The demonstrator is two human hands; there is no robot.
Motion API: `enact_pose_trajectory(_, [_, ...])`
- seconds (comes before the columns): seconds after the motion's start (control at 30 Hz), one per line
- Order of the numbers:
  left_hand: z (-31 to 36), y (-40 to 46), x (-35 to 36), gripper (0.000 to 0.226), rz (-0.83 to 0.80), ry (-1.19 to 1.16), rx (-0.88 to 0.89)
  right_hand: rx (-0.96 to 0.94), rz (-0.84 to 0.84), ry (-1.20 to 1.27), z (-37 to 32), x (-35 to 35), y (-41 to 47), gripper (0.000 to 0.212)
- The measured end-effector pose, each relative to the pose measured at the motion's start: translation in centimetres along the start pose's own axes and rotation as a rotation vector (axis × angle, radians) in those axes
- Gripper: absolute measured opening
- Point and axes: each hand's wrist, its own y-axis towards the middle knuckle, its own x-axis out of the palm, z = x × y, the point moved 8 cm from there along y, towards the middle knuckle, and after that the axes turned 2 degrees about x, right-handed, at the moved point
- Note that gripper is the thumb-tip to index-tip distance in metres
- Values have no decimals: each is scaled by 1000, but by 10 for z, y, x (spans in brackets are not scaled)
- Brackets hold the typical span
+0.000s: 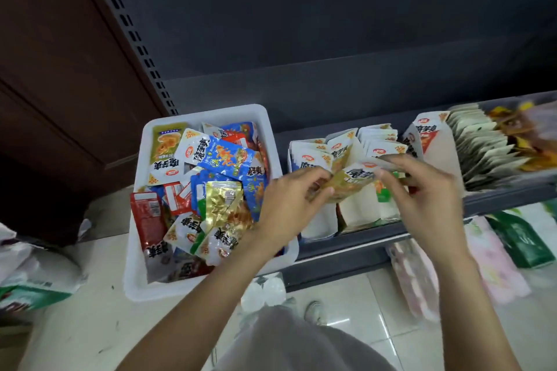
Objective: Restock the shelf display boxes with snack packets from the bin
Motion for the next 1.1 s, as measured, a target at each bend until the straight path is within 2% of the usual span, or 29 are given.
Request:
enact_pose_trajectory(0.07, [10, 11, 20, 27, 20, 107, 2, -23, 106, -96, 7, -33, 3, 15])
enact_pose_trajectory(0.13, [5, 16, 38, 35, -6, 128, -69, 5, 184, -159, 21, -56, 7, 14])
enact_pose_trajectory(0.23, [-15, 13, 61, 38, -71, 220, -168, 25, 206, -218, 42, -59, 17, 18])
enact_pose_trajectory(0.37, [-32, 6, 77, 43, -123, 291, -227, -29, 117, -315, 49, -26, 35, 17])
enact_pose_trajectory(0.53, [-40, 5, 87, 44, -155, 267, -282, -35, -115, -434, 51, 25, 56, 24])
enact_pose_trajectory(0.7, [-42, 6, 93, 45, -161, 283, -302, -92, -171, -525, 49, 27, 66, 26])
enact_pose_trajectory(0.87, [-44, 6, 92, 45, -132, 309, -306, -138, -316, -561, 62, 75, 66, 22])
enact_pose_trajectory(0.97, [-48, 6, 94, 45, -141, 300, -308, -179, -223, -539, 69, 85, 69, 21])
enact_pose_trajectory(1.1, [-44, 7, 89, 42, -145, 308, -281, -192, 90, -382, 61, 54, 66, 19])
